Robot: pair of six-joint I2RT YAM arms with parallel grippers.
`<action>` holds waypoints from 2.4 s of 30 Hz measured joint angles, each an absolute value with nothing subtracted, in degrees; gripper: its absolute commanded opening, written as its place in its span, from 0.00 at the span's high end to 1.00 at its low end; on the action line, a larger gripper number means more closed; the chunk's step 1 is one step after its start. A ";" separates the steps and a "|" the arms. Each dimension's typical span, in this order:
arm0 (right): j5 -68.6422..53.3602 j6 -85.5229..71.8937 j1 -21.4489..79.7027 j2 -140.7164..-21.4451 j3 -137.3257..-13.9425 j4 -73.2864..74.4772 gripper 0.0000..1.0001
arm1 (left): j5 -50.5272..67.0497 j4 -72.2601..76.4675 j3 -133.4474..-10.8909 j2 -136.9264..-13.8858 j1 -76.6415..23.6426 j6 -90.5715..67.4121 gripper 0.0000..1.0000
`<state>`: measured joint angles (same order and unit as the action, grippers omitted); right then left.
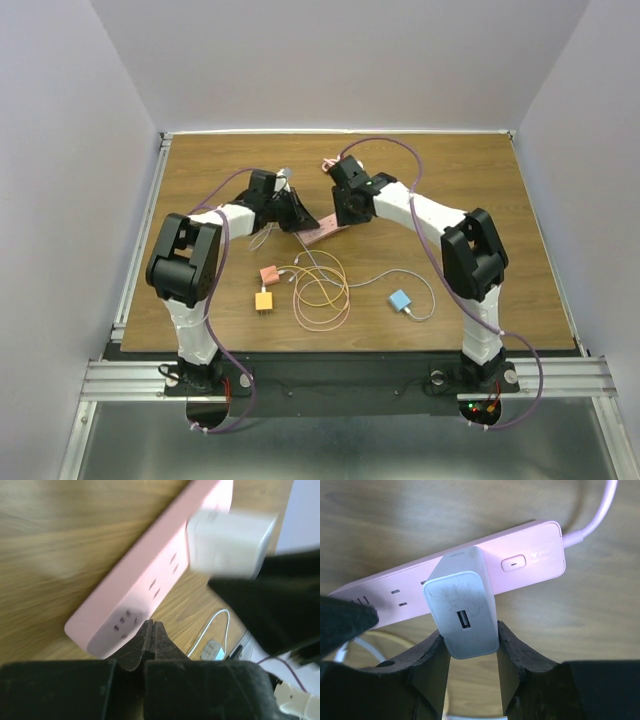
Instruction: Pull the plug off the socket
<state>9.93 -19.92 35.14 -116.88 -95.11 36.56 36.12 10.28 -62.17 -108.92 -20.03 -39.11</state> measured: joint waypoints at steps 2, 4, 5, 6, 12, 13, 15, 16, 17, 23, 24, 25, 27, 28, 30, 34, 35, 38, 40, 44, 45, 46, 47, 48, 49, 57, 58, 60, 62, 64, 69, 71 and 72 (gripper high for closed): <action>13.82 -23.51 37.58 -116.25 -95.00 37.78 1.00 | 35.22 8.95 -62.33 -106.98 -19.03 -38.79 1.00; 16.91 -26.79 39.97 -116.05 -95.92 40.42 1.00 | 34.65 8.01 -62.87 -105.19 -18.48 -38.65 1.00; 18.00 -28.42 40.93 -116.05 -96.36 41.60 1.00 | 34.63 7.79 -63.16 -104.77 -18.48 -38.65 1.00; 18.98 -30.00 41.69 -116.01 -96.86 42.94 1.00 | 34.65 7.62 -63.53 -104.40 -18.55 -38.65 1.00; 23.53 -36.99 42.39 -114.45 -96.29 46.68 1.00 | 34.48 6.96 -64.42 -104.01 -19.46 -38.83 1.00; 24.10 -37.85 42.39 -114.39 -96.12 47.09 1.00 | 34.39 6.79 -64.42 -104.01 -19.68 -38.85 1.00; 24.64 -38.68 42.33 -114.45 -95.92 47.79 1.00 | 34.26 6.44 -64.42 -104.01 -20.27 -38.92 1.00; 24.62 -38.79 42.30 -114.48 -95.92 47.97 1.00 | 34.13 6.39 -64.42 -104.01 -20.58 -38.94 1.00; 24.56 -38.83 42.28 -114.52 -95.92 48.05 1.00 | 33.98 6.33 -64.42 -104.01 -21.10 -38.96 1.00; 23.31 -38.37 42.28 -114.91 -95.92 48.03 1.00 | 33.08 6.70 -64.42 -104.90 -24.43 -39.07 1.00; 23.11 -38.35 42.28 -114.91 -95.92 48.01 0.99 | 32.99 7.18 -64.42 -105.56 -24.77 -39.11 1.00; 22.92 -38.28 42.28 -114.91 -95.92 47.97 1.00 | 32.93 7.53 -64.45 -106.59 -25.10 -39.16 1.00; 22.44 -38.00 42.28 -114.91 -95.81 47.86 0.98 | 32.86 7.90 -64.55 -109.08 -25.43 -39.29 1.00; 22.35 -37.78 42.28 -114.91 -95.68 47.83 0.97 | 33.69 8.01 -64.66 -110.24 -25.39 -39.88 1.00; 22.17 -37.74 42.09 -115.13 -94.89 47.48 0.93 | 35.42 8.78 -65.89 -112.38 -25.39 -40.56 1.00; 21.67 -37.28 41.76 -115.22 -94.76 47.05 0.68 | 36.07 10.98 -67.13 -114.32 -25.41 -40.93 1.00; 21.56 -37.12 41.74 -115.22 -94.76 47.03 0.55 | 36.47 11.66 -67.16 -114.63 -25.39 -41.06 1.00; 21.19 -36.69 41.58 -115.24 -94.76 46.70 0.22 | 37.32 13.26 -67.16 -115.33 -25.12 -41.23 1.00; 20.82 -35.33 41.67 -115.24 -94.76 46.68 0.08 | 37.56 14.17 -67.16 -115.77 -24.97 -41.34 1.00; 20.36 -33.17 41.56 -115.24 -94.65 46.68 0.05 | 37.74 15.99 -66.63 -116.01 -24.67 -41.47 1.00; 20.18 -32.80 41.45 -115.24 -94.56 46.59 0.05 | 37.80 16.62 -66.28 -115.98 -24.67 -41.47 1.00; 19.99 -32.27 41.28 -115.20 -94.35 46.39 0.06 | 37.91 17.34 -65.91 -115.98 -24.67 -41.54 1.00; 19.62 -31.35 40.99 -115.20 -94.15 46.35 0.07 | 37.98 17.69 -65.71 -115.98 -24.64 -41.56 1.00; 19.40 -30.65 40.75 -115.20 -94.00 46.28 0.11 | 38.11 18.39 -65.32 -115.94 -24.67 -41.60 1.00; 19.16 -30.02 40.47 -115.20 -94.00 46.33 0.13 | 38.11 18.76 -65.08 -115.90 -24.64 -41.65 1.00; 16.43 -24.01 37.45 -115.72 -97.51 45.67 0.40 | 37.58 21.50 -61.69 -114.15 -24.64 -41.60 1.00; 15.99 -23.68 37.30 -115.94 -98.21 45.65 0.43 | 37.39 21.52 -61.25 -113.80 -24.64 -41.58 1.00; 14.68 -22.41 36.91 -116.68 -99.57 45.32 0.47 | 37.23 21.56 -60.82 -113.47 -24.64 -41.56 1.00; 13.58 -21.76 36.77 -117.56 -100.33 44.95 0.47 | 37.32 21.61 -60.75 -113.45 -24.64 -41.58 1.00; 12.23 -20.86 36.77 -119.13 -100.92 44.42 0.47 | 37.30 21.63 -60.75 -113.45 -24.64 -41.58 1.00; 10.33 -20.10 36.75 -121.51 -100.92 44.51 0.64 | 37.41 21.63 -60.73 -113.47 -24.64 -41.60 1.00; 9.93 -19.90 36.60 -121.82 -100.92 44.51 0.95 | 37.52 21.65 -60.75 -113.51 -24.64 -41.60 1.00; 9.89 -19.94 36.47 -121.89 -100.92 44.34 1.00 | 37.52 21.65 -60.75 -113.51 -24.64 -41.60 1.00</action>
